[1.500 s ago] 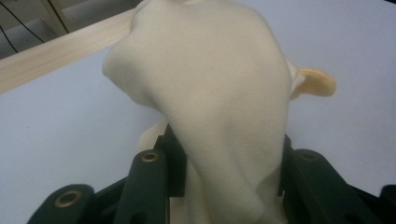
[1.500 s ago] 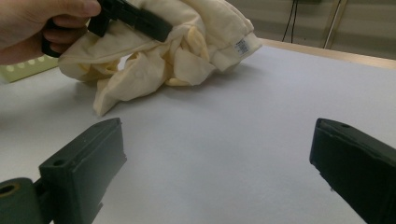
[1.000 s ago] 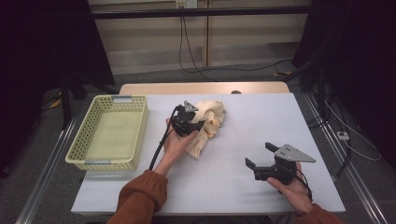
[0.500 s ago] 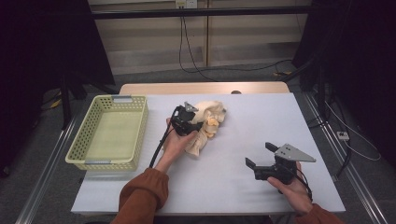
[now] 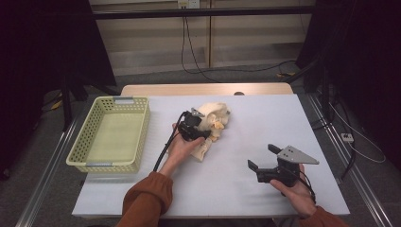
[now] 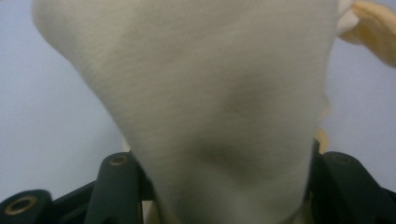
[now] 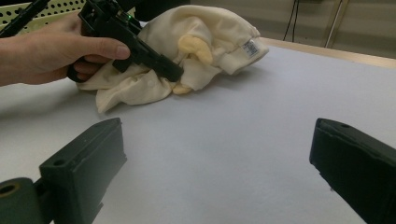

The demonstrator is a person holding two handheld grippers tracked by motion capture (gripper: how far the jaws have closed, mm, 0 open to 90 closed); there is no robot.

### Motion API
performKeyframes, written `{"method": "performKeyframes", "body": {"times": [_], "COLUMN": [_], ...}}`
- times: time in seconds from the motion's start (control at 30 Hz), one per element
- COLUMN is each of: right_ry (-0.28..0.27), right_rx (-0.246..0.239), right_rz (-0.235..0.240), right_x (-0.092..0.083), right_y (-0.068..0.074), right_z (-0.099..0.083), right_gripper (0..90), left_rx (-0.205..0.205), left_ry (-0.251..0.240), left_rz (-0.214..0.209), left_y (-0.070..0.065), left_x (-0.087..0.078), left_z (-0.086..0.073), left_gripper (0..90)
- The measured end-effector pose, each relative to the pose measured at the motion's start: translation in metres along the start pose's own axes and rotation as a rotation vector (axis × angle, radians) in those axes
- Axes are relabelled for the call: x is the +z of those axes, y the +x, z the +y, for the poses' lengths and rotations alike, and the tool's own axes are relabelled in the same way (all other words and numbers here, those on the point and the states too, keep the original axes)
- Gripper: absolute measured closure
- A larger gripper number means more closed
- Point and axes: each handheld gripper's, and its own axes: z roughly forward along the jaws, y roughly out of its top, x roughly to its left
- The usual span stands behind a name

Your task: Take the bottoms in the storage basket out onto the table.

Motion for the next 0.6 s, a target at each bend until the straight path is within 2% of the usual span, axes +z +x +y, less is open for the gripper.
{"method": "performKeyframes", "body": {"times": [0.13,0.3,0.37,0.43,0.5,0.6], "right_ry": [-0.003,-0.004,-0.003,-0.003,0.0,-0.003], "right_rx": [0.005,0.003,0.004,0.003,0.003,0.001], "right_rz": [-0.001,-0.002,-0.002,-0.002,-0.003,-0.003], "right_x": [0.0,-0.001,-0.001,0.0,0.0,-0.001], "right_y": [0.0,0.0,0.0,-0.001,-0.001,0.0], "right_z": [0.0,0.0,0.0,0.0,0.0,0.0], "right_gripper": [3.2,3.2,3.2,3.2,3.2,3.2], "left_rx": [0.015,0.001,0.024,0.043,0.038,0.002], "left_ry": [0.01,0.026,0.039,0.04,0.04,0.016], "left_rz": [0.015,0.012,0.004,0.009,0.002,-0.013], "left_y": [-0.001,-0.003,-0.008,-0.01,-0.008,-0.002], "left_x": [0.0,-0.003,-0.006,-0.008,-0.008,-0.011], "left_z": [0.001,0.002,0.003,0.004,0.004,0.005], "left_gripper": [41.8,31.7,23.9,21.7,18.0,13.8]}}
